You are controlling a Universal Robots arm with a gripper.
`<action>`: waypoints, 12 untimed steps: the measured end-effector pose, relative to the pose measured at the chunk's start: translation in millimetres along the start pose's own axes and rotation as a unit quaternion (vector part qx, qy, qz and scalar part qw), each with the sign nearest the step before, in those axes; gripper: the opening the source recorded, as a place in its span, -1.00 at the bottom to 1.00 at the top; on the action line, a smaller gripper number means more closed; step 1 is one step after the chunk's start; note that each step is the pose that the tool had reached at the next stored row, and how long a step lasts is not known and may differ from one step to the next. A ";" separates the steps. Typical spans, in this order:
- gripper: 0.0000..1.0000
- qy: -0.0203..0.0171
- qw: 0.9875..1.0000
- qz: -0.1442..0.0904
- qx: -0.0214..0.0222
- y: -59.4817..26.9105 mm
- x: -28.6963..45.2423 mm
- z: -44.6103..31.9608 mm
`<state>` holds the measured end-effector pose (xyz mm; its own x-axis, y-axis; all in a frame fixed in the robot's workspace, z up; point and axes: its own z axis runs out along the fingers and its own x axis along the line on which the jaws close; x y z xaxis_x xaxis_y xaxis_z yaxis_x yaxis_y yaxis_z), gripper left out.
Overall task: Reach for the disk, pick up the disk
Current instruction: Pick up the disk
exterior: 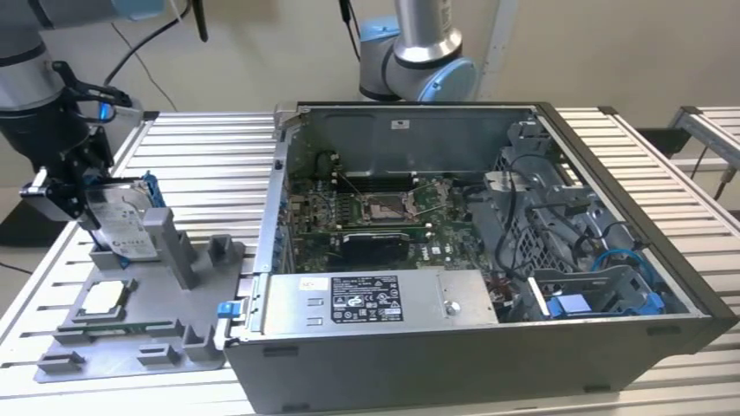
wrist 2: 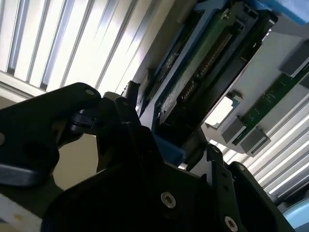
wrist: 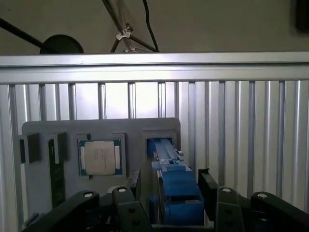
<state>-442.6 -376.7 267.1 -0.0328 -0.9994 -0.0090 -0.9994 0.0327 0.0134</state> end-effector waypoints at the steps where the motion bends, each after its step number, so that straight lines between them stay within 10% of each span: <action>1: 1.00 -0.001 1.000 0.000 0.000 0.0 -0.1 0.4; 12: 1.00 -0.008 1.000 0.000 0.000 -0.1 0.0 3.1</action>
<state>-442.5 -376.7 263.9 -0.0329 -0.9991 -0.0258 -0.9994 0.0326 0.0126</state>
